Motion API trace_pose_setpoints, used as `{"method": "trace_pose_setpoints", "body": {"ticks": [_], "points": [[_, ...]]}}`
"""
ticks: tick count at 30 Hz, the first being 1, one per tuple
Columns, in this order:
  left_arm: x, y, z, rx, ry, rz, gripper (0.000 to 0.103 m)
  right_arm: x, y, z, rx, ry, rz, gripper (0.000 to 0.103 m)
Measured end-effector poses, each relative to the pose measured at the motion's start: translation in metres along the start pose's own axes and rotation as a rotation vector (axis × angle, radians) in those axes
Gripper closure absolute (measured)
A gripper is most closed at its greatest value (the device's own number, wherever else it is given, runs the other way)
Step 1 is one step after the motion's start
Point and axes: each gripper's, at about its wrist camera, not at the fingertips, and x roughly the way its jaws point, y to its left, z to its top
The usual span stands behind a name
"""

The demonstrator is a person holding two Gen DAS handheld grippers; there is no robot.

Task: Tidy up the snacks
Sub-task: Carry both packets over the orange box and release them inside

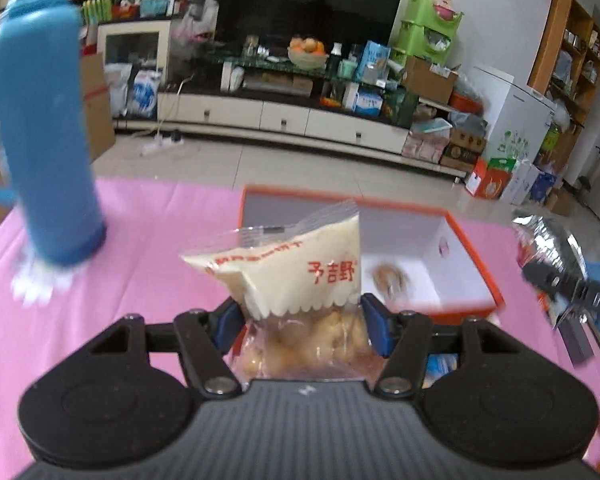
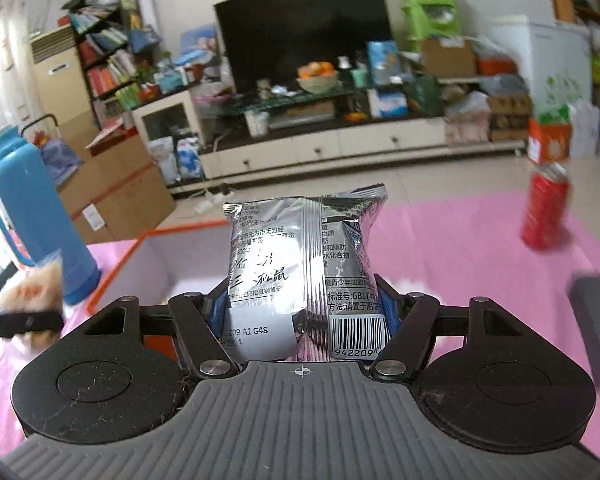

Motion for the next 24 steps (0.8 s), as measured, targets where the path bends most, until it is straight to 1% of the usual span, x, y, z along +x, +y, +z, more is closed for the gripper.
{"method": "trace_pose_setpoints", "body": {"ticks": [4, 8, 9, 10, 12, 14, 15, 16, 18, 20, 21, 23, 24], "points": [[0.05, -0.011, 0.034, 0.026, -0.004, -0.008, 0.042, 0.055, 0.02, 0.023, -0.066, 0.025, 0.01, 0.061], [0.095, -0.02, 0.043, 0.052, 0.024, -0.013, 0.04, 0.107, 0.039, 0.027, -0.11, 0.066, 0.032, 0.06], [0.105, -0.021, 0.042, 0.053, 0.032, -0.016, 0.035, 0.119, 0.043, 0.025, -0.116, 0.078, 0.041, 0.058], [0.112, -0.021, 0.04, 0.051, 0.041, -0.017, 0.027, 0.128, 0.046, 0.022, -0.12, 0.087, 0.043, 0.054], [0.119, -0.019, 0.036, 0.043, 0.058, -0.015, 0.027, 0.14, 0.048, 0.016, -0.121, 0.102, 0.04, 0.046], [0.112, -0.016, 0.03, 0.043, 0.051, -0.019, 0.026, 0.139, 0.047, 0.012, -0.111, 0.098, 0.042, 0.043], [0.106, -0.014, 0.027, 0.048, 0.044, -0.012, 0.026, 0.135, 0.046, 0.012, -0.104, 0.091, 0.048, 0.036], [0.096, -0.01, 0.022, 0.053, 0.036, -0.005, 0.025, 0.128, 0.045, 0.011, -0.099, 0.08, 0.049, 0.031], [0.076, -0.007, 0.015, 0.052, 0.023, -0.007, 0.025, 0.112, 0.045, 0.008, -0.096, 0.063, 0.04, 0.031], [0.056, -0.004, 0.008, 0.043, 0.014, -0.017, 0.023, 0.093, 0.044, 0.007, -0.077, 0.053, 0.047, 0.027], [0.045, -0.004, 0.003, 0.041, 0.011, -0.016, 0.022, 0.082, 0.044, 0.005, -0.064, 0.048, 0.053, 0.024], [0.022, -0.004, -0.009, 0.049, -0.001, -0.002, 0.017, 0.056, 0.042, 0.0, -0.05, 0.034, 0.05, 0.024], [0.012, -0.005, -0.015, 0.057, -0.009, 0.01, 0.01, 0.044, 0.043, -0.004, -0.047, 0.03, 0.046, 0.022]]}}
